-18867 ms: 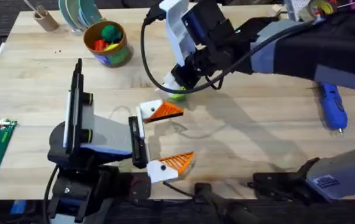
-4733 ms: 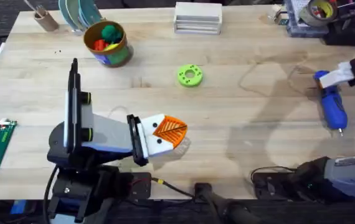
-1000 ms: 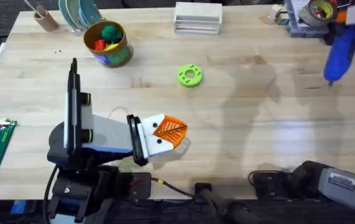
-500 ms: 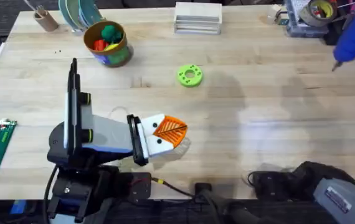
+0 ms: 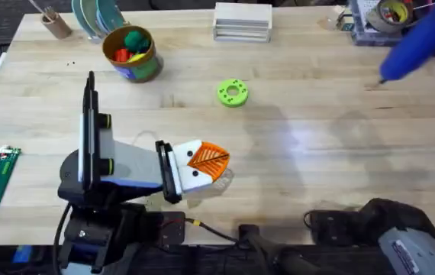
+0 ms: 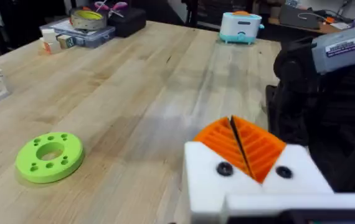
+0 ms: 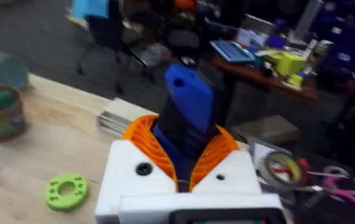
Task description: Pick up the gripper from the table and insert it into the empty holder that is missing its gripper. Then pick up a screw, insert it into the mounting hole, and use the screwdriver to tighten it. Finally, clean up the table by picking up the vegetable and placing it into the bucket.
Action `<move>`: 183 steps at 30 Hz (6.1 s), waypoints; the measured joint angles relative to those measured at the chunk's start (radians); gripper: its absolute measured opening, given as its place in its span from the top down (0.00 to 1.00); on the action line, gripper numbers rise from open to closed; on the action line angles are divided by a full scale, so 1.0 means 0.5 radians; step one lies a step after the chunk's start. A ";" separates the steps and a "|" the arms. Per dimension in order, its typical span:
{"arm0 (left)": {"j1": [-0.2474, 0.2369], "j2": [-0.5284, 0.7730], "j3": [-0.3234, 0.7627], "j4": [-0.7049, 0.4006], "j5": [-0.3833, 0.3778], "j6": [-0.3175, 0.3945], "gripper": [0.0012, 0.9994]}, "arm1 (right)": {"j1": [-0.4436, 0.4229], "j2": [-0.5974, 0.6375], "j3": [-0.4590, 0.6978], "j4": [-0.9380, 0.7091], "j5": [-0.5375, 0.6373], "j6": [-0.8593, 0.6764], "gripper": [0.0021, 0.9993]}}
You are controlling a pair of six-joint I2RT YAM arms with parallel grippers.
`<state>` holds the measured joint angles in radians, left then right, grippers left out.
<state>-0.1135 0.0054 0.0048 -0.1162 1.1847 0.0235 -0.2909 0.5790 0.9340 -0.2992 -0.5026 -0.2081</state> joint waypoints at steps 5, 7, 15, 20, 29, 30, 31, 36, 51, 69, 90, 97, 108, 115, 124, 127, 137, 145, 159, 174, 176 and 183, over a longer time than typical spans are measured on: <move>0.000 0.000 0.000 0.000 0.000 0.000 0.99 | 0.014 0.005 -0.399 0.720 -0.257 0.333 0.93; 0.000 0.000 0.000 0.000 0.000 -0.001 0.99 | 0.055 0.020 -0.515 0.949 -0.317 0.463 0.93; 0.000 0.000 0.000 0.000 0.000 0.000 0.99 | 0.424 0.197 -0.658 1.318 -0.402 0.732 0.93; 0.000 0.000 0.000 0.000 0.000 0.000 0.99 | 0.729 0.411 -0.658 1.615 -0.396 0.773 0.93; 0.000 0.000 0.000 0.000 0.000 0.000 0.99 | 1.204 0.774 -0.658 2.167 -0.396 0.814 0.93; 0.000 0.000 0.000 0.000 0.000 0.000 0.99 | 1.242 0.796 -0.658 2.187 -0.396 0.818 0.93; 0.000 0.000 0.000 0.000 0.000 0.000 0.99 | 1.282 0.820 -0.658 2.209 -0.397 0.822 0.93; 0.000 0.000 0.000 0.000 0.000 0.000 0.99 | 1.453 0.895 -0.659 2.383 -0.397 0.829 0.93; 0.000 0.000 0.000 0.000 0.000 0.000 0.99 | 1.873 1.082 -0.659 2.601 -0.397 0.827 0.93; 0.000 0.000 0.000 0.000 0.000 0.000 0.99 | 2.093 1.115 -0.659 2.629 -0.405 0.653 0.93; 0.000 0.000 0.000 -0.001 0.000 -0.001 0.99 | 2.123 1.186 -0.659 2.665 -0.403 0.607 0.93; 0.000 0.000 0.000 -0.001 0.000 0.000 0.99 | 2.136 1.186 -0.659 2.673 -0.404 0.607 0.93; 0.000 0.000 0.000 -0.002 0.000 -0.002 0.99 | 2.135 1.185 -0.658 2.603 -0.388 0.577 0.93; 0.000 0.000 0.000 -0.002 0.000 -0.002 0.99 | 2.136 1.185 -0.658 2.595 -0.388 0.562 0.93; 0.000 0.000 0.001 -0.008 0.002 -0.001 0.99 | 2.131 1.192 -0.660 2.764 -0.404 0.557 0.94; 0.000 0.000 0.001 -0.009 0.002 -0.001 0.99 | 2.086 1.189 -0.660 3.070 -0.410 0.560 0.94; 0.000 0.000 0.001 -0.008 0.002 0.000 0.99 | 1.719 1.137 -0.660 2.745 -0.428 0.407 0.94; 0.000 0.000 0.001 -0.008 0.002 0.000 0.99 | 1.075 1.141 -0.660 2.263 -0.411 0.011 0.94; 0.000 0.000 0.001 -0.008 0.002 0.000 0.99 | 0.772 1.141 -0.648 1.336 0.171 -0.988 0.94; 0.000 0.000 0.001 -0.008 0.002 0.000 0.99 | 0.985 1.588 -0.168 0.970 0.730 -1.930 0.94; 0.000 0.000 0.001 -0.008 0.001 0.000 0.99 | 1.005 1.681 -0.135 0.969 0.737 -2.010 0.94; 0.000 0.000 0.001 -0.009 0.001 0.000 0.99 | 1.074 1.943 -0.112 0.951 0.750 -2.141 0.94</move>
<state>-0.1135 0.0055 0.0051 -0.1204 1.1854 0.0235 0.2461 1.5505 0.8779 0.1761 -0.1276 -1.2787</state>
